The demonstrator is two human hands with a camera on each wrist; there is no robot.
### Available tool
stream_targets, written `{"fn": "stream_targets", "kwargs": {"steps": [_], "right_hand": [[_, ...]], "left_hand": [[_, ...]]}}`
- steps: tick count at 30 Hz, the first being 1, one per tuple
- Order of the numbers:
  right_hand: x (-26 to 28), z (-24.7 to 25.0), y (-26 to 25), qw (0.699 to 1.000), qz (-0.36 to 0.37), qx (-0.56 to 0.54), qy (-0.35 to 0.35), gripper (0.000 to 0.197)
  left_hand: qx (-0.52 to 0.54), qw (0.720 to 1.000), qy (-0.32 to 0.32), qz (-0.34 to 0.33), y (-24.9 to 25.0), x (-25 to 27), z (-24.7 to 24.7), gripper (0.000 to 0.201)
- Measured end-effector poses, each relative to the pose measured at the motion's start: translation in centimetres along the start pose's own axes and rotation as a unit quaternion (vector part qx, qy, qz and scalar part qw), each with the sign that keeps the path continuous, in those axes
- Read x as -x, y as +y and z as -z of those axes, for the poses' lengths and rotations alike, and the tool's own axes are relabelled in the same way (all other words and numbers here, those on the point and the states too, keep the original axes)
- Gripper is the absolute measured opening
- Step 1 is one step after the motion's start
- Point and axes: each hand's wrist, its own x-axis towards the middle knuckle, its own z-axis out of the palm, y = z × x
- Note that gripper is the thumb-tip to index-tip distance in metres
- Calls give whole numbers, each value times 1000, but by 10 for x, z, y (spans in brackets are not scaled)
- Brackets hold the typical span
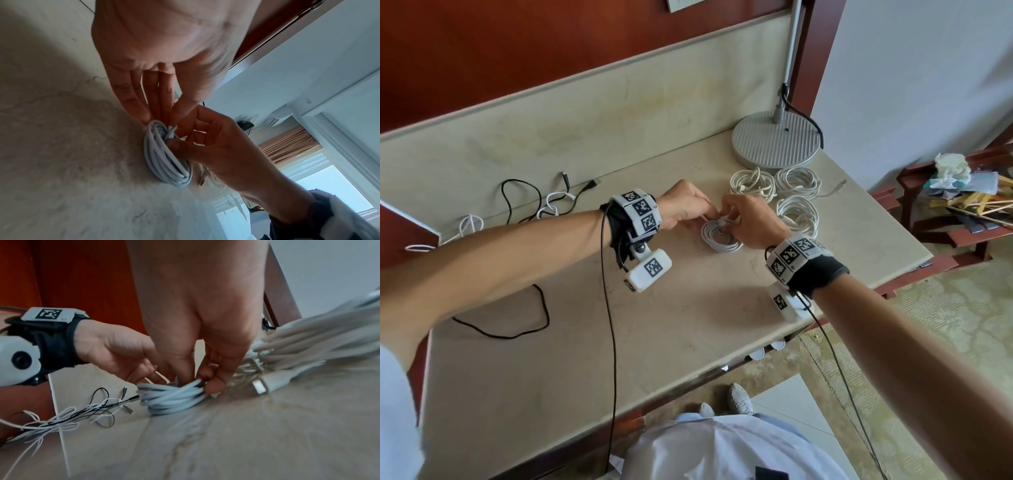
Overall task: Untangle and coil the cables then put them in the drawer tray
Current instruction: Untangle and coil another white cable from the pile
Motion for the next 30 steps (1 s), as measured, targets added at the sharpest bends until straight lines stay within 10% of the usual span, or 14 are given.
{"fn": "stream_targets", "kwargs": {"steps": [13, 30], "right_hand": [[0, -1, -1, 997, 64, 53, 2, 16], [3, 4, -7, 994, 50, 100, -4, 20]], "left_hand": [[104, 990, 49, 76, -12, 5, -1, 10], [-80, 996, 8, -43, -32, 19, 7, 14]]}}
